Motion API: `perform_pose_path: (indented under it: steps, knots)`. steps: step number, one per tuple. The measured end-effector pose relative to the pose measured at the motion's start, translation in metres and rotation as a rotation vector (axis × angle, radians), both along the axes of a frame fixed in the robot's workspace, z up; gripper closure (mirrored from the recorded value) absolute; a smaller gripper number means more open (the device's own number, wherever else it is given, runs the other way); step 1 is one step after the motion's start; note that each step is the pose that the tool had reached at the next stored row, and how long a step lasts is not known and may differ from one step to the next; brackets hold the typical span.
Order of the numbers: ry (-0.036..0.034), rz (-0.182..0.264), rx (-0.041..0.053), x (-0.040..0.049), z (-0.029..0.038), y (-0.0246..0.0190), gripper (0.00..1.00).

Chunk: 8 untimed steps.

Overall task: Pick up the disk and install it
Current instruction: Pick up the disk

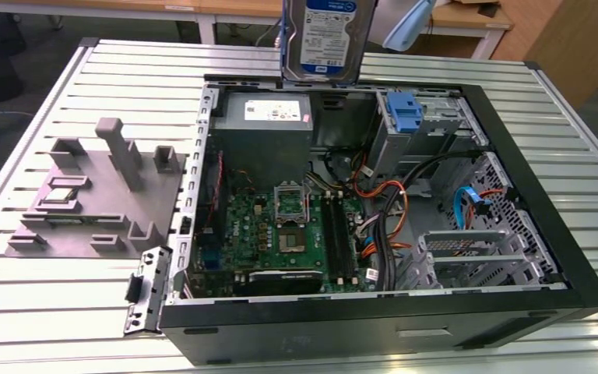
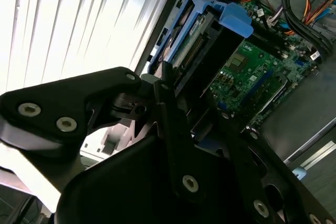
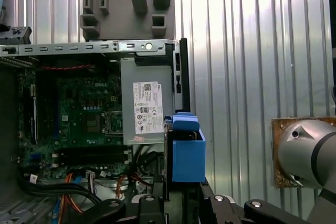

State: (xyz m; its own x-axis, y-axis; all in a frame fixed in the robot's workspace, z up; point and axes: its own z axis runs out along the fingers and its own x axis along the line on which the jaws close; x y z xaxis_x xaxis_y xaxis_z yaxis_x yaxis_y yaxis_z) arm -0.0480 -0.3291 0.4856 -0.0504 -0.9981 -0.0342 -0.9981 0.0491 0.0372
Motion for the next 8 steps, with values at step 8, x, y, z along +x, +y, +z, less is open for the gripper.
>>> perform_pose_path:
  steps: [8]
  knots:
    - [0.0001,0.0,-0.0001,0.0,-0.0002,-0.0045,0.65]
